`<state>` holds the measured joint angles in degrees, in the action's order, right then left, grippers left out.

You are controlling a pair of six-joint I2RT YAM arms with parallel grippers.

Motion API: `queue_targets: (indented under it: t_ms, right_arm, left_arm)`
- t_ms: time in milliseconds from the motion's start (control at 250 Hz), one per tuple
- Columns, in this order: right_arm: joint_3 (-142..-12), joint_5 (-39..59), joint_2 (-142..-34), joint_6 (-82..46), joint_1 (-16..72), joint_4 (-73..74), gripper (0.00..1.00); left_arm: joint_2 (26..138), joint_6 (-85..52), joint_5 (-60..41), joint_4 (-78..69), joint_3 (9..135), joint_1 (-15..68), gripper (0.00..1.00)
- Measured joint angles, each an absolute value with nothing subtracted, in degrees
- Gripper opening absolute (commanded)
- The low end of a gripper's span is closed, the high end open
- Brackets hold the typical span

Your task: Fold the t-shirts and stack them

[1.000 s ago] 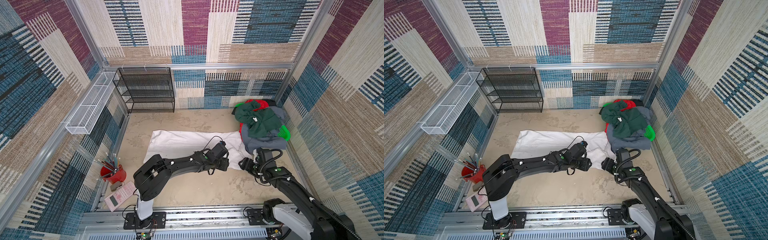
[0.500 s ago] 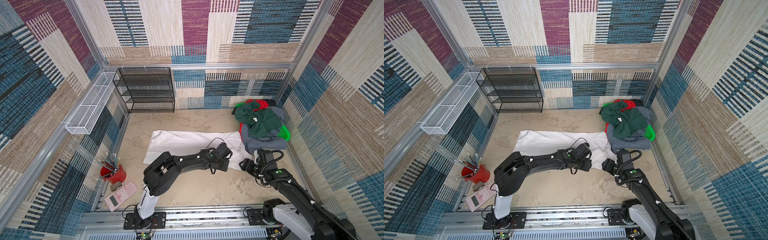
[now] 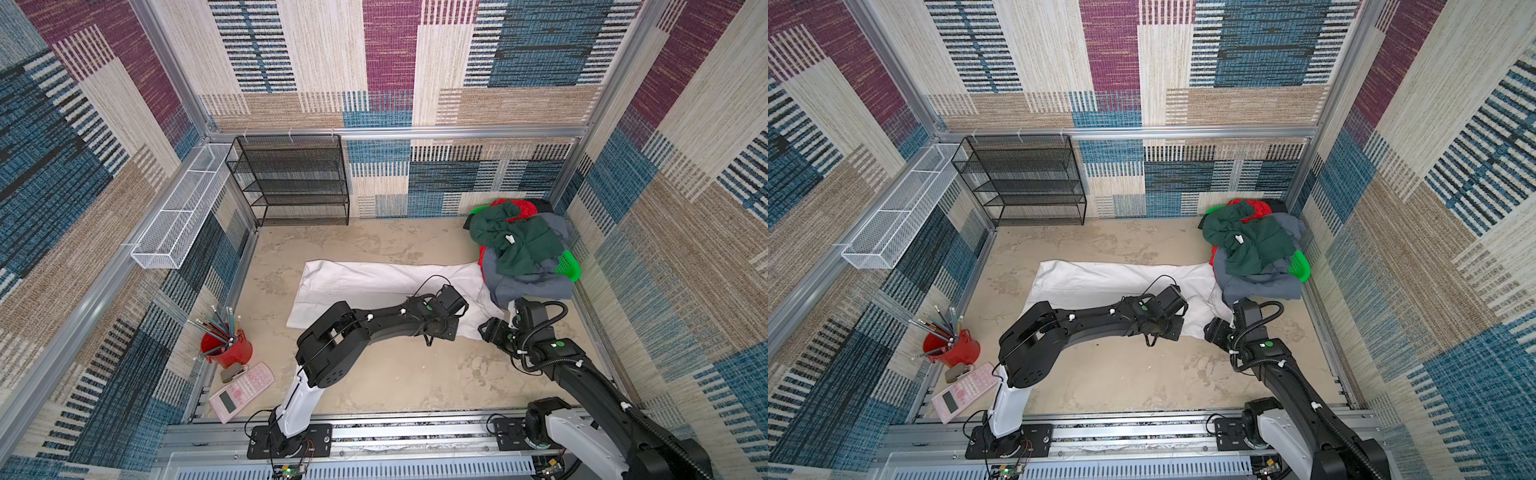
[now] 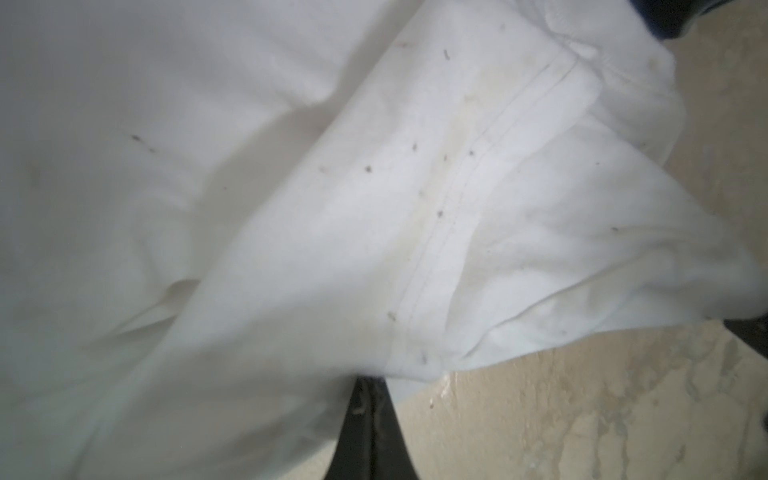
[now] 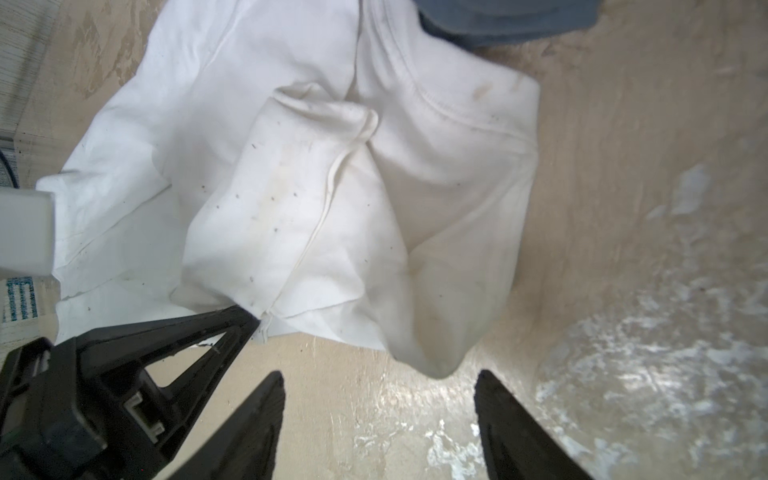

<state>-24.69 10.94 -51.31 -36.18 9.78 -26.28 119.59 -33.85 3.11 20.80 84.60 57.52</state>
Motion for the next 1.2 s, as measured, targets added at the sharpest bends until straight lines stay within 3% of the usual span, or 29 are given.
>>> queue_targets:
  t_ms: [212,348,444,572,808,988,1108,1200]
  right_arm:
    - [-24.62,10.94,-51.51,-36.18,9.78,-25.91,0.74]
    - [-24.62,10.92,-51.48,-36.18,9.78,-25.76,0.75]
    - [-24.62,10.90,-51.46,-36.18,9.78,-25.74,0.75]
    - [-24.62,10.87,-51.48,-36.18,9.78,-25.74,0.75]
    - [-24.67,10.41,-51.90,-36.18,9.78,-25.67,0.75]
    - [-24.64,10.31,-52.16,-36.18,9.78,-25.56,0.75]
    - [-24.58,10.31,-52.16,-36.18,9.78,-25.47,0.74]
    - [-24.56,10.28,-52.16,-36.18,9.78,-25.41,0.74]
  left_arm:
    - [118.69,-33.54,3.62,21.58,84.60,56.58,0.00]
    - [117.38,-33.26,4.05,21.41,83.40,56.45,0.28]
    - [116.46,-33.28,3.31,20.99,81.32,56.75,0.37]
    - [116.14,-33.28,2.63,20.64,79.88,56.82,0.41]
    - [117.21,-33.28,2.57,19.59,80.40,56.86,0.41]
    - [118.58,-33.28,2.44,19.70,81.82,56.88,0.35]
    - [118.91,-33.36,2.44,19.94,82.39,56.88,0.12]
    - [118.91,-33.32,2.44,19.94,82.39,56.88,0.06]
